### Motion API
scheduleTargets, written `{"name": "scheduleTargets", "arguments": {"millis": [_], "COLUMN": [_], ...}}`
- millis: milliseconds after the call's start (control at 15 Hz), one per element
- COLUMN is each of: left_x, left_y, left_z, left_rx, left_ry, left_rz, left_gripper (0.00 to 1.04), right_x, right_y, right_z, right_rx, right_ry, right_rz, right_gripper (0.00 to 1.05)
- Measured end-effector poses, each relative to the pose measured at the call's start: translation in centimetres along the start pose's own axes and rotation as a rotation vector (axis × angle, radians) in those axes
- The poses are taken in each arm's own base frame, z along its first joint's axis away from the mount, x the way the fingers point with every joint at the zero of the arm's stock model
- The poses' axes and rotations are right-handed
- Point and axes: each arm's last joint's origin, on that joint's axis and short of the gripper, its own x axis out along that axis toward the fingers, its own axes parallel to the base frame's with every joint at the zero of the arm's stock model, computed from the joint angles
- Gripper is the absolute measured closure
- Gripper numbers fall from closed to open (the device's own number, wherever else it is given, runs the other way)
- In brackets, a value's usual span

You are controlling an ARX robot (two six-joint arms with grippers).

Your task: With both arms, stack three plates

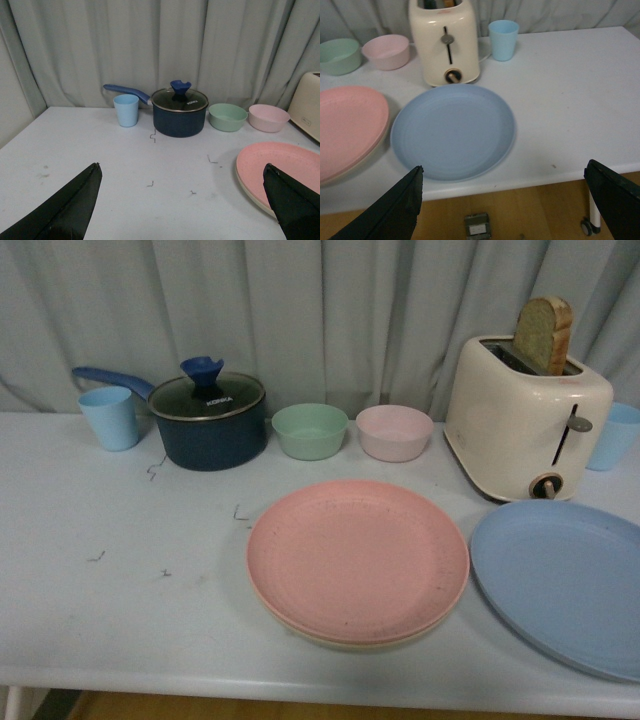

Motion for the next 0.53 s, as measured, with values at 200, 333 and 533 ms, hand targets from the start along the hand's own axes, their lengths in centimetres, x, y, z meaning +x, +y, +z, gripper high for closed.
{"name": "scheduleTargets", "arguments": {"millis": [200, 333, 533], "left_x": [0.0, 0.0, 0.0], "left_y": [0.0, 0.0, 0.0], "left_z": [0.0, 0.0, 0.0], "left_rx": [0.0, 0.0, 0.0], "left_ry": [0.0, 0.0, 0.0], "left_rz": [0.0, 0.0, 0.0], "left_gripper": [0.07, 0.07, 0.07], "right_x": [9.4, 15.8, 19.8], "right_y": [-8.4, -10.0, -9.4], "right_z": [7.2, 7.4, 5.7], "right_rx": [0.137, 0.105, 0.097], "right_ry": [0.227, 0.394, 0.51], "right_rz": [-0.109, -0.067, -0.009], "right_gripper": [0.06, 0.06, 0.06]}}
